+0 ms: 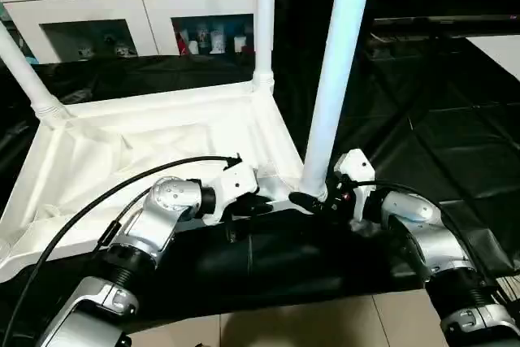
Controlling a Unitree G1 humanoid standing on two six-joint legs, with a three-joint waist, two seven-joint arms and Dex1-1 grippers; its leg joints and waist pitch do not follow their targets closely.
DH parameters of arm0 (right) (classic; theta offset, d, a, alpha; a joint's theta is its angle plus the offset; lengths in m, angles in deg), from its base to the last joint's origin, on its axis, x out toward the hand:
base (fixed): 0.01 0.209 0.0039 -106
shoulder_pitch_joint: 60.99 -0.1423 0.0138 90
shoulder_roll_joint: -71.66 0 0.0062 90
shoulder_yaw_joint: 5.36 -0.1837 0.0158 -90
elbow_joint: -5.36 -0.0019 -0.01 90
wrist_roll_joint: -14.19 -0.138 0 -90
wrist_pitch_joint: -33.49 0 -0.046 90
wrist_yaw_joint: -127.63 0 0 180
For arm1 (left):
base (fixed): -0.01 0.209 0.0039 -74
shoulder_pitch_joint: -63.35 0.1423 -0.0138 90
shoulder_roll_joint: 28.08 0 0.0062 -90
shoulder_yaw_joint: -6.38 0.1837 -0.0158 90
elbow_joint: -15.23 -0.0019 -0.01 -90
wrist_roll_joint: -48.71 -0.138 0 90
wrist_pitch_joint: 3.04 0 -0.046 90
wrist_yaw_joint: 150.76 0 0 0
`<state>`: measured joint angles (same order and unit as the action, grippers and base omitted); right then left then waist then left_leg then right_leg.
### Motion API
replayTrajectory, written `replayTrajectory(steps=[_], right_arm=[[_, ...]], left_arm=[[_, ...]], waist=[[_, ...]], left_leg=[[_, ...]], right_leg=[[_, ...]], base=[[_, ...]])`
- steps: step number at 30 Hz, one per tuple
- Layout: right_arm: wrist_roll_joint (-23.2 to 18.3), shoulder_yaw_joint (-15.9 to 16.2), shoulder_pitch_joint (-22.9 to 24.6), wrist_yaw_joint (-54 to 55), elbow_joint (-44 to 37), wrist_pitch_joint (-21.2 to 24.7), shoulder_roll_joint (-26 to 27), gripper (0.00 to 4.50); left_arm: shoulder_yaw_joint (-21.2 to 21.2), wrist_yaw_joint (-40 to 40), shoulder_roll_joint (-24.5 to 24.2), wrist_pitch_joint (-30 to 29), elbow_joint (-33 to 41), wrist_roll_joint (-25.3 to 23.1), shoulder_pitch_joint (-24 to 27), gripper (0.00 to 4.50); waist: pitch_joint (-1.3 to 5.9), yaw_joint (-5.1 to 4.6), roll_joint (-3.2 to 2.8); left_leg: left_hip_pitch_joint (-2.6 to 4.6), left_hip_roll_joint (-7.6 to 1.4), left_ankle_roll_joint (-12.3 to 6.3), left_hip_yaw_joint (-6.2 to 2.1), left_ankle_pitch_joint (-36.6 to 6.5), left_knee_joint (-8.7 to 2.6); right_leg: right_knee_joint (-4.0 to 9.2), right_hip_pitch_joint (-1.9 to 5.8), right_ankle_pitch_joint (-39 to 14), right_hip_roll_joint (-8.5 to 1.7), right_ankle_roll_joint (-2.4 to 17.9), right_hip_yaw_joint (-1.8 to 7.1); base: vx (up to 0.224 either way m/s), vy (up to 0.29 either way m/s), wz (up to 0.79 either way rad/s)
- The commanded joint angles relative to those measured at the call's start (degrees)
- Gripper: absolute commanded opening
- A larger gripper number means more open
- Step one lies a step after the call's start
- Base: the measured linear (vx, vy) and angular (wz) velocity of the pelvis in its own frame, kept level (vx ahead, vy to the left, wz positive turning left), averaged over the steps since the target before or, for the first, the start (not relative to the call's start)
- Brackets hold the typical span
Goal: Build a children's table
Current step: Rotate leg to tighten
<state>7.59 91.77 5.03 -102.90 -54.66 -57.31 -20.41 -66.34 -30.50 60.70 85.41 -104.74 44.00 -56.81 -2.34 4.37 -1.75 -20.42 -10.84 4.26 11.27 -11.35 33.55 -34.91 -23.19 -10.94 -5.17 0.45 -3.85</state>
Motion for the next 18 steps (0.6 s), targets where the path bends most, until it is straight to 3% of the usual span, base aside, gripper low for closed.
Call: replayTrajectory(steps=[1,7,16,18], right_arm=[[0.38,0.01,0.43,-0.41,0.19,-1.06,-0.46,3.33],[0.60,0.25,0.66,0.11,0.51,-1.16,-0.16,2.83],[-0.01,-0.73,1.02,2.54,0.64,-1.11,1.47,2.66],[0.92,-2.13,0.14,10.43,2.45,0.57,4.69,2.66]], left_arm=[[1.70,-1.36,0.34,-0.22,-1.06,0.18,1.33,0.00],[1.57,-0.97,0.40,-0.28,-1.45,0.08,0.99,0.00],[1.48,-0.52,0.54,-0.37,-1.95,0.01,0.86,0.00],[1.05,3.19,2.21,-1.90,-4.45,-1.02,-0.57,0.00]], waist=[[3.22,0.04,0.57],[3.21,0.07,0.38],[3.18,0.06,0.44],[3.02,-0.01,0.48]], left_leg=[[-0.11,-2.38,-5.35,-1.09,-9.30,-3.70],[-0.06,-2.36,-5.30,-1.08,-9.66,-3.67],[-0.06,-2.34,-5.13,-1.10,-9.98,-3.74],[-0.03,-2.36,-4.67,-1.11,-10.92,-3.91]], right_leg=[[4.01,3.10,-7.54,-3.25,13.96,2.57],[4.08,3.06,-8.06,-3.24,13.95,2.56],[4.14,3.06,-8.41,-3.24,13.87,2.53],[4.36,2.95,-10.31,-3.28,13.45,2.57]], base=[[0.000,0.000,0.00],[0.000,0.000,0.00],[0.000,0.000,0.00],[0.000,0.000,0.00]])
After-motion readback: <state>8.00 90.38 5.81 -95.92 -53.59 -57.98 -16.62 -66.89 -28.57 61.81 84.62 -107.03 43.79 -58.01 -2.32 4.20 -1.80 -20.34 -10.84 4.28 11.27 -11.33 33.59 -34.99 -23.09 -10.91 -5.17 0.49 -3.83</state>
